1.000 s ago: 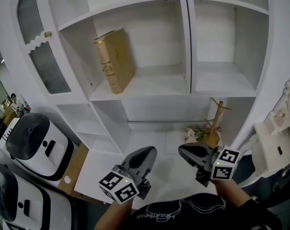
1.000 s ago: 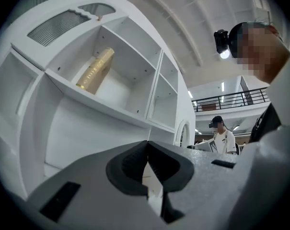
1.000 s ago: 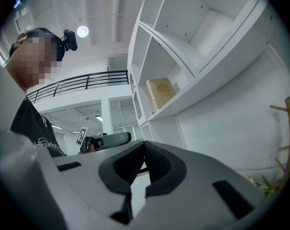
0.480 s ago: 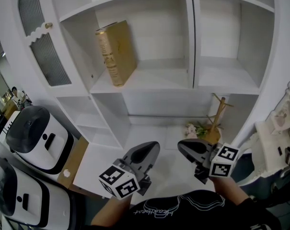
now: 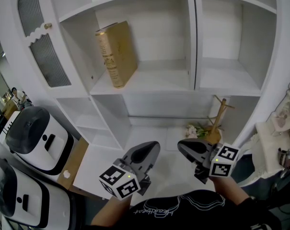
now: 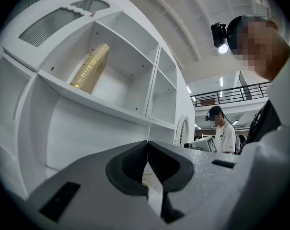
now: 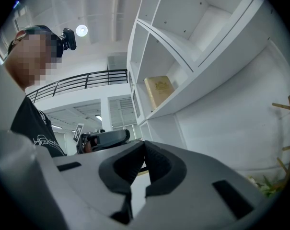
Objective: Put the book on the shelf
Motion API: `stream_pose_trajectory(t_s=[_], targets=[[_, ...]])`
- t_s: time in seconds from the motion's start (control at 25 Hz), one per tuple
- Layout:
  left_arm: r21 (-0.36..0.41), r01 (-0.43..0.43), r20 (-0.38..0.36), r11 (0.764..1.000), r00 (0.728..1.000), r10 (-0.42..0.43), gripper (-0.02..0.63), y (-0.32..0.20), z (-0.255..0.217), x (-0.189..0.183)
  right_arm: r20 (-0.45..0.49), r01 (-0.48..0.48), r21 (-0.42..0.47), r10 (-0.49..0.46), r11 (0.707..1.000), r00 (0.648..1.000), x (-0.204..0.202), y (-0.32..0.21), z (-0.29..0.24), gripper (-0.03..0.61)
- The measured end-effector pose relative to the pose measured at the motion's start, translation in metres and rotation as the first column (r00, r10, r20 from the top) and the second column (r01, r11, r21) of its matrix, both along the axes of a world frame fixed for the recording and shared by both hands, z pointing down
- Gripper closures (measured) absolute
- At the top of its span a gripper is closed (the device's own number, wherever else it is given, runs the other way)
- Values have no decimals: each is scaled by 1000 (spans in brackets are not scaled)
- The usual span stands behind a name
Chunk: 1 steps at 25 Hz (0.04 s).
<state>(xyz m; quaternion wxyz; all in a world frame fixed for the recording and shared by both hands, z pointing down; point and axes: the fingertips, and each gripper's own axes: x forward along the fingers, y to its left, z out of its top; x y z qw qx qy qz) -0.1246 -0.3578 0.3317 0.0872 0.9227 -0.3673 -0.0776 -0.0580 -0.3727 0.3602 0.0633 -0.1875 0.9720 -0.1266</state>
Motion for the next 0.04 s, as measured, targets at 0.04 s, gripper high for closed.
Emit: stream_pose_trajectory(t_s=[0.04], targets=[[0, 1, 2, 1000, 1000, -1, 609, -1, 0, -1, 0, 0, -2, 0, 1000, 1000, 0, -1, 0, 572]])
